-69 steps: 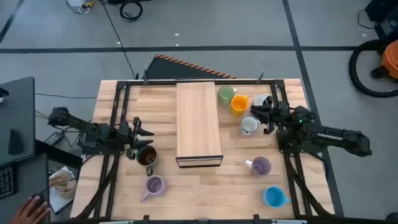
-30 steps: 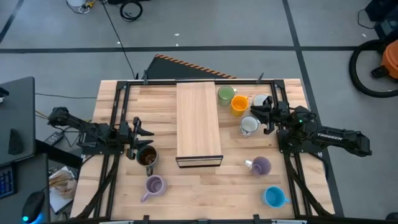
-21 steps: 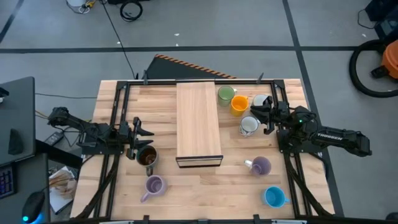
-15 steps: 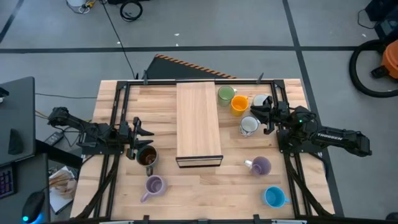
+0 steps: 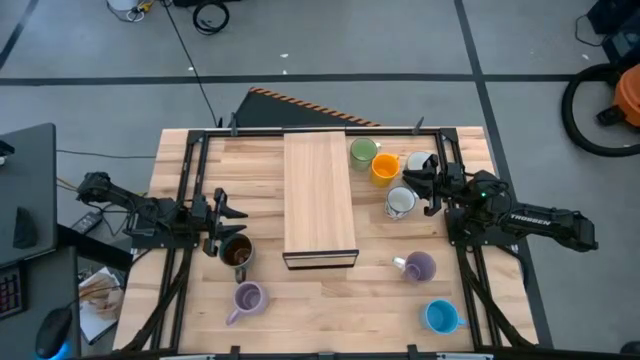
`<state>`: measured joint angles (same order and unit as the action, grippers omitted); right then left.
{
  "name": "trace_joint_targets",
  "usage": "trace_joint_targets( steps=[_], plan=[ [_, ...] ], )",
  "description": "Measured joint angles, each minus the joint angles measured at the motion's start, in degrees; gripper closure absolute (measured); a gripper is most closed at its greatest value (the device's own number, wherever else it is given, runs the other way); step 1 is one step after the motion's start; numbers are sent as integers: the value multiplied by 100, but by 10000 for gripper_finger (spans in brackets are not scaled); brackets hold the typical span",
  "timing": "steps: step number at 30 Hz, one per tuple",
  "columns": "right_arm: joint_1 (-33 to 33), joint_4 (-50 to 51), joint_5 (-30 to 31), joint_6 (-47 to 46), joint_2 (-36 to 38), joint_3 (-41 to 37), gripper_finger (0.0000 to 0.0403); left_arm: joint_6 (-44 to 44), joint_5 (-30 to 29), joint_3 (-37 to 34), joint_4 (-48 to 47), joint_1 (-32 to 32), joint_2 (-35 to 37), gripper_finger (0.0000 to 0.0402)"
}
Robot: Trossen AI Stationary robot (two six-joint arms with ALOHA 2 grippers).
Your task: Place coffee mugs
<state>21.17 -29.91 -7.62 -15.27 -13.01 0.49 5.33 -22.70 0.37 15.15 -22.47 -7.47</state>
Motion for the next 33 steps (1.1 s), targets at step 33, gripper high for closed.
trace_joint_targets(
  steps=[33],
  plan=[
    [0, -1102, 127, -166, -3, 2, 316, 1236, -163, 1798, -1865, 16, -104, 253]
  ],
)
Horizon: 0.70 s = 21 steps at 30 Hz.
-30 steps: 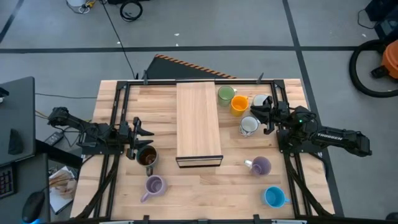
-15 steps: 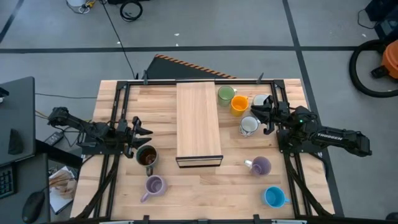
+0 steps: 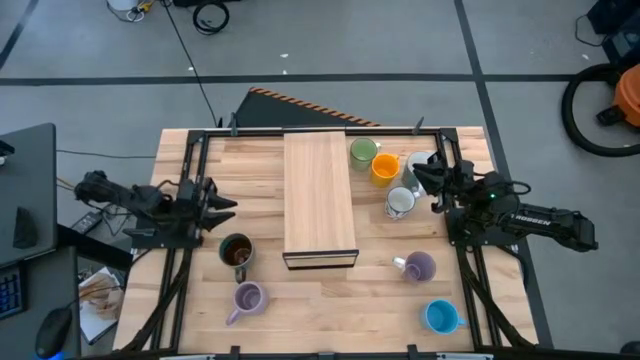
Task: Place coffee mugs
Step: Put the dark blue mug on the shelf
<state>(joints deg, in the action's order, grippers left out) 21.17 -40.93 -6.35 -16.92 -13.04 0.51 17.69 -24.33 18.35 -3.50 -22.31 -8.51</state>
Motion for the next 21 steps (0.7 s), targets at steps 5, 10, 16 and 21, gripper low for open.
trace_joint_targets(
  steps=[5, 10, 16, 21],
  plan=[
    [0, -22, 385, -244, -9, 0, 316, 924, 444, 1120, -1877, -52, -686, 253],
    [-11, 38, 35, -267, -182, 4, 316, 1301, 642, 1935, -3145, -83, -1831, 253],
    [-102, 27, -79, -119, -339, 4, 316, 1911, 1116, 3070, -4725, -83, -3169, 253],
    [-321, 69, -118, 344, -506, 4, 316, 2873, 1346, 3802, -5316, -81, -3987, 253]
  ],
)
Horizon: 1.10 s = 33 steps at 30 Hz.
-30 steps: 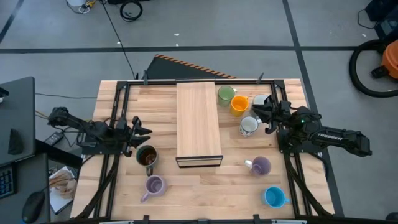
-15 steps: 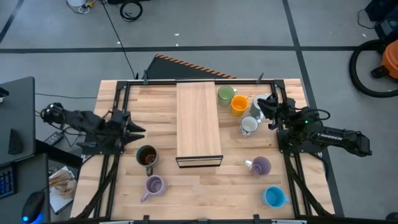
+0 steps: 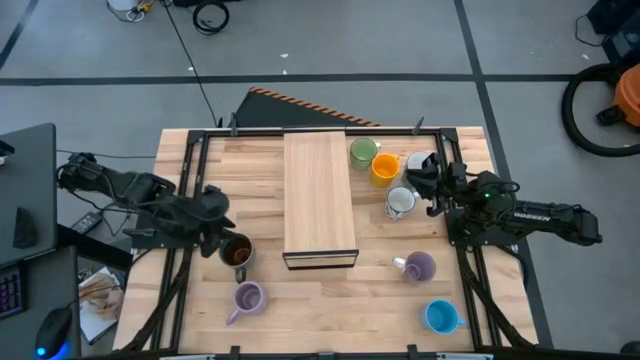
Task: Place coffee mugs
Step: Put the dark blue mug on the shelf
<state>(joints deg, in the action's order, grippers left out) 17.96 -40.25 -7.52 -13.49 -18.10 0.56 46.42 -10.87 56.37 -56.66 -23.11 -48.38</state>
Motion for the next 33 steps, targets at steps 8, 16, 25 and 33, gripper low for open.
trace_joint_targets(
  steps=[8, 16, 25, 33],
  plan=[
    [-478, -27, 798, 1064, -575, 117, 316, 963, -38, 1239, -983, 54, -1159, 253],
    [-859, 198, 594, 1383, -991, 656, 316, 2337, 220, 1714, -1411, 81, -2273, 253],
    [-1130, 429, 596, 2117, -1381, 1018, 316, 3615, 816, 2224, -1888, -94, -3508, 253],
    [-1135, 774, 598, 2504, -1546, 1209, 316, 3727, 689, 2580, -2328, 17, -4132, 253]
  ],
)
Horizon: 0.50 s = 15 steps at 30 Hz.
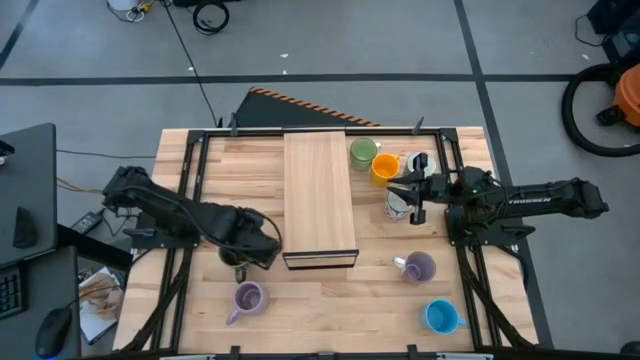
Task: Place coffee mugs
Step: Put the dark blue mug on the shelf
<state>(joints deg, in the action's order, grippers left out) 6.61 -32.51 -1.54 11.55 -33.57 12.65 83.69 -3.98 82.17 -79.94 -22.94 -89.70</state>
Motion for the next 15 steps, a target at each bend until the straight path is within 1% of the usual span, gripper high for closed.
trace_joint_targets(
  steps=[6, 15],
  plan=[
    [-2, 69, 0, 321, -8, 13, 316, -562, 1, -2, 118, 47, -264, 253],
    [0, 141, -1, 625, -8, 13, 316, 101, -90, -7, 203, 157, -587, 249]
  ],
)
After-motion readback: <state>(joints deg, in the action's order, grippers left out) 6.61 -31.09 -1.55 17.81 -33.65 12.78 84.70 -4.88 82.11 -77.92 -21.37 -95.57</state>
